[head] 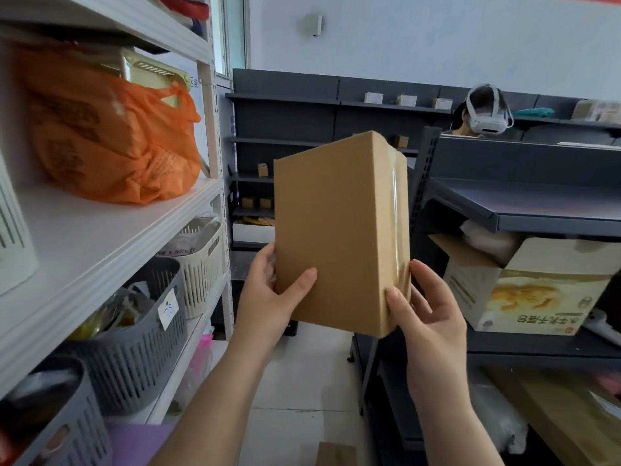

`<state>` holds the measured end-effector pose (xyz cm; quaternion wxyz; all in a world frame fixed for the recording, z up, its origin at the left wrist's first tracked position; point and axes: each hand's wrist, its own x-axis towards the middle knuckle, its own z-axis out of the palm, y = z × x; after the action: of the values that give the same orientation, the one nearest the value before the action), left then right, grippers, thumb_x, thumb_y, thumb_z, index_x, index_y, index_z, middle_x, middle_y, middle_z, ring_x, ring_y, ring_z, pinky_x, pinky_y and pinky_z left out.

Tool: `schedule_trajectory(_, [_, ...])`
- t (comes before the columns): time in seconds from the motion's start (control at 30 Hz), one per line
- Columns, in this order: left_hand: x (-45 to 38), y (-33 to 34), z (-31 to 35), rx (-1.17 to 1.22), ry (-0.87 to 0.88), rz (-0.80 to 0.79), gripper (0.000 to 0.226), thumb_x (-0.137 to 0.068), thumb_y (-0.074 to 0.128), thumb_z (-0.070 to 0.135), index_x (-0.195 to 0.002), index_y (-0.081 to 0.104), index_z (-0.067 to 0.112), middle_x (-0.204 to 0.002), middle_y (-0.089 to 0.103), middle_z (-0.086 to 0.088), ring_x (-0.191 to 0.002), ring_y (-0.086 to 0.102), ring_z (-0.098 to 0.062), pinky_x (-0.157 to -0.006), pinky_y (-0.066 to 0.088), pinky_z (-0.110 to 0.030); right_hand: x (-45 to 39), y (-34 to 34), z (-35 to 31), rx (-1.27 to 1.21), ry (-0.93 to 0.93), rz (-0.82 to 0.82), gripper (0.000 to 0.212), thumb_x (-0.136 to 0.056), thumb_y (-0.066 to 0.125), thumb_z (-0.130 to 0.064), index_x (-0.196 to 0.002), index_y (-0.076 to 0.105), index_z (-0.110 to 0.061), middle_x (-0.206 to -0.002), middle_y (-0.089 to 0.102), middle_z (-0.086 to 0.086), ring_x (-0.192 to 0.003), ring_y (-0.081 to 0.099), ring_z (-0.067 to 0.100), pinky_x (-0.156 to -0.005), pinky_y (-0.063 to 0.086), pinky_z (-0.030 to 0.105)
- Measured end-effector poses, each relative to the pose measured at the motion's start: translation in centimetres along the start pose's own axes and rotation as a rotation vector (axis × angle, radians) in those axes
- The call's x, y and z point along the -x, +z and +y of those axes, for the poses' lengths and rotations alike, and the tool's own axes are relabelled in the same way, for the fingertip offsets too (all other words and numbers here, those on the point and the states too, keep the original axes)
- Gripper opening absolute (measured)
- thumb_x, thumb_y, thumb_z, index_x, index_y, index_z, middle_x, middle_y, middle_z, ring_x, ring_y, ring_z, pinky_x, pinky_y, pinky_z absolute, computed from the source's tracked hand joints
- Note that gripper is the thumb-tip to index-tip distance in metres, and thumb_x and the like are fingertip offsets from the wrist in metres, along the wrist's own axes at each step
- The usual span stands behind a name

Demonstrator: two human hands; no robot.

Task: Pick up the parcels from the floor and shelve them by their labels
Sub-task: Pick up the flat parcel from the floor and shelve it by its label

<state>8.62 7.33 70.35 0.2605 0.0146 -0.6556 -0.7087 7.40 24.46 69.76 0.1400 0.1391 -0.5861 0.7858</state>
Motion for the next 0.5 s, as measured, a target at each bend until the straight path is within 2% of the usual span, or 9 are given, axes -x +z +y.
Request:
schedule_trajectory(0.03, [0.10,-0.01,-0.03,-0.018,0.005,0.000,0.058,-0.069,0.069,0.031,-0.122,0.044,0.031,-0.124,0.059,0.011,-0.111,0.056,-0.001,-0.089,0.047,-0.023,0.00,-0.11,-0.03,-0.010,0.012,0.007,0.062,-0.054,0.070,-0.029,-0.114,0.055,-0.030,-0.090,0.071,-0.030,-0.093,0.065,-0.006,-0.074,0.053,0.012])
schedule_trajectory(0.1, [0.25,0.05,-0.12,-0.063,0.011,0.007,0.058,-0.068,0.068,0.035,-0.121,0.043,0.034,-0.123,0.058,0.012,-0.113,0.056,-0.005,-0.093,0.047,-0.024,0.00,-0.13,-0.06,-0.031,0.036,0.017,0.069,-0.054,0.071,-0.027,-0.120,0.053,-0.026,-0.094,0.072,-0.024,-0.094,0.066,-0.005,-0.071,0.052,0.011])
schedule_trajectory(0.17, [0.28,0.03,-0.15,-0.109,0.033,0.028,0.052,-0.076,0.067,0.028,-0.120,0.042,0.035,-0.114,0.058,0.018,-0.108,0.059,-0.007,-0.082,0.050,-0.015,-0.06,-0.22,0.01,-0.057,0.067,0.014,0.069,-0.055,0.071,-0.023,-0.121,0.053,-0.024,-0.099,0.072,-0.015,-0.096,0.066,-0.001,-0.073,0.053,0.013])
schedule_trajectory(0.23, [0.30,0.01,-0.11,-0.132,0.064,0.045,0.047,-0.079,0.064,0.023,-0.119,0.042,0.035,-0.108,0.056,0.023,-0.100,0.061,-0.006,-0.068,0.048,-0.006,-0.17,-0.51,0.14,-0.079,0.093,0.018,0.066,-0.056,0.070,-0.019,-0.119,0.053,-0.023,-0.095,0.073,-0.013,-0.091,0.068,-0.001,-0.070,0.053,0.012])
schedule_trajectory(0.3, [0.35,0.01,-0.07,-0.173,0.075,0.039,0.041,-0.081,0.063,0.023,-0.117,0.046,0.035,-0.111,0.057,0.019,-0.099,0.061,-0.005,-0.065,0.047,-0.005,-0.25,-0.71,0.16,-0.089,0.114,0.013,0.066,-0.055,0.070,-0.017,-0.119,0.055,-0.022,-0.101,0.071,-0.009,-0.090,0.069,0.001,-0.070,0.054,0.014])
schedule_trajectory(0.4, [0.39,0.05,-0.27,-0.202,0.048,0.020,0.034,-0.083,0.061,0.025,-0.113,0.050,0.036,-0.122,0.058,0.007,-0.109,0.059,-0.010,-0.074,0.050,-0.007,-0.24,-0.70,0.23,-0.127,0.141,-0.023,0.067,-0.052,0.075,-0.022,-0.117,0.057,-0.024,-0.107,0.070,-0.007,-0.088,0.070,0.003,-0.065,0.054,0.015])
schedule_trajectory(0.5, [0.28,0.04,-0.27,-0.222,0.036,0.035,0.035,-0.084,0.058,0.029,-0.118,0.050,0.035,-0.128,0.056,0.006,-0.119,0.053,-0.013,-0.095,0.048,-0.028,-0.20,-0.37,0.35,-0.125,0.156,-0.091,0.087,-0.030,0.089,-0.044,-0.111,0.059,-0.030,-0.105,0.073,-0.014,-0.091,0.070,0.006,-0.066,0.055,0.018])
